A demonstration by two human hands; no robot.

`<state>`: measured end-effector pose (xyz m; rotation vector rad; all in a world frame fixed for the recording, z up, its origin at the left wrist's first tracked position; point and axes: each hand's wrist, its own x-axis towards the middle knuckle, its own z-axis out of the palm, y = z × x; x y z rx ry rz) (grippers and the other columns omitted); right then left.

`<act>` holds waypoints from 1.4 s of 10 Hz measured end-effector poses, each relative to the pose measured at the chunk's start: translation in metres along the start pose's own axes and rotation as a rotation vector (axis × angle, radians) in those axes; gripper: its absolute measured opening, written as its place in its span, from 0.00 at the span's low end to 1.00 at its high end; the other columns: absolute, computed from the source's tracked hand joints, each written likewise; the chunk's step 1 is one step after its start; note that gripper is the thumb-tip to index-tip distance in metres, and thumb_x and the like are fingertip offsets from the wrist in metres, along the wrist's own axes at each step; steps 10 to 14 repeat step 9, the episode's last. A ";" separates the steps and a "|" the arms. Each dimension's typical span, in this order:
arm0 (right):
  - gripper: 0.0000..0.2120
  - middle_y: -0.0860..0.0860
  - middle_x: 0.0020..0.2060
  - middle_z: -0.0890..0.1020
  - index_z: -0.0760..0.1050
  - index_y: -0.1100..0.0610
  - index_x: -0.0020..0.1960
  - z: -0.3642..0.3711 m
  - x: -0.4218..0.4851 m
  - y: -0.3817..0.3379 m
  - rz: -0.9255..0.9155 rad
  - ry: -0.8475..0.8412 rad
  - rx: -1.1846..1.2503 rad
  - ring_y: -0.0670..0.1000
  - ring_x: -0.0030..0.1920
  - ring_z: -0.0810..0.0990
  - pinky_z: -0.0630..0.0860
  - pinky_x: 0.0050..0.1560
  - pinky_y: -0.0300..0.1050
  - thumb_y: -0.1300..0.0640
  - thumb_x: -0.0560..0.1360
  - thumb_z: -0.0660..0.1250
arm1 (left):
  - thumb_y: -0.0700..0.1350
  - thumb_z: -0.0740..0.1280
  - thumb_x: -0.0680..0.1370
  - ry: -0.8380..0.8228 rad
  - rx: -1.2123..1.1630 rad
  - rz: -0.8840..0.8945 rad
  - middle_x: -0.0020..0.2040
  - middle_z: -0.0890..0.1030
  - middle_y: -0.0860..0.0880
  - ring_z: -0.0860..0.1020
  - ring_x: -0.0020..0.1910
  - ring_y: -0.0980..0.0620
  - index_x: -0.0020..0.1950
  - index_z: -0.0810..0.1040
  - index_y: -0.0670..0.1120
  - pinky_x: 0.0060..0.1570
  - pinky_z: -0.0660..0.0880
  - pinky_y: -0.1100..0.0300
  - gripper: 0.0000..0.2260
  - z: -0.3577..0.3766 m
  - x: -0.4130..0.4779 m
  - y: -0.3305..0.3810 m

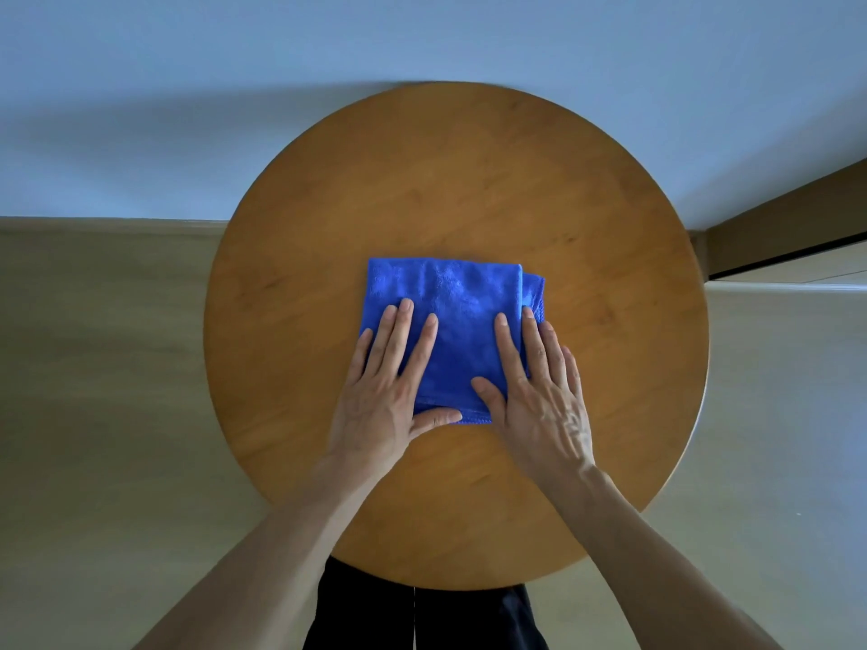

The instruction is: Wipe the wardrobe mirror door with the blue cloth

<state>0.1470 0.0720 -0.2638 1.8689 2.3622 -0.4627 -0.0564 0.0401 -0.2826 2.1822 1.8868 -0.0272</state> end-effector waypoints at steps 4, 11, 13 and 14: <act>0.35 0.54 0.82 0.45 0.39 0.50 0.82 -0.001 0.021 -0.005 0.019 -0.078 -0.068 0.57 0.81 0.46 0.54 0.79 0.57 0.34 0.82 0.44 | 0.76 0.48 0.76 -0.143 0.011 -0.041 0.82 0.32 0.44 0.33 0.81 0.46 0.82 0.33 0.48 0.81 0.43 0.45 0.47 -0.011 0.019 0.000; 0.33 0.50 0.82 0.50 0.47 0.51 0.82 -0.086 -0.020 -0.015 0.110 -0.227 0.185 0.51 0.80 0.52 0.64 0.74 0.51 0.41 0.83 0.56 | 0.61 0.54 0.84 -0.245 -0.193 -0.132 0.81 0.29 0.49 0.32 0.80 0.51 0.78 0.27 0.55 0.81 0.47 0.47 0.38 -0.091 -0.019 0.008; 0.33 0.50 0.82 0.50 0.47 0.51 0.82 -0.086 -0.020 -0.015 0.110 -0.227 0.185 0.51 0.80 0.52 0.64 0.74 0.51 0.41 0.83 0.56 | 0.61 0.54 0.84 -0.245 -0.193 -0.132 0.81 0.29 0.49 0.32 0.80 0.51 0.78 0.27 0.55 0.81 0.47 0.47 0.38 -0.091 -0.019 0.008; 0.33 0.50 0.82 0.50 0.47 0.51 0.82 -0.086 -0.020 -0.015 0.110 -0.227 0.185 0.51 0.80 0.52 0.64 0.74 0.51 0.41 0.83 0.56 | 0.61 0.54 0.84 -0.245 -0.193 -0.132 0.81 0.29 0.49 0.32 0.80 0.51 0.78 0.27 0.55 0.81 0.47 0.47 0.38 -0.091 -0.019 0.008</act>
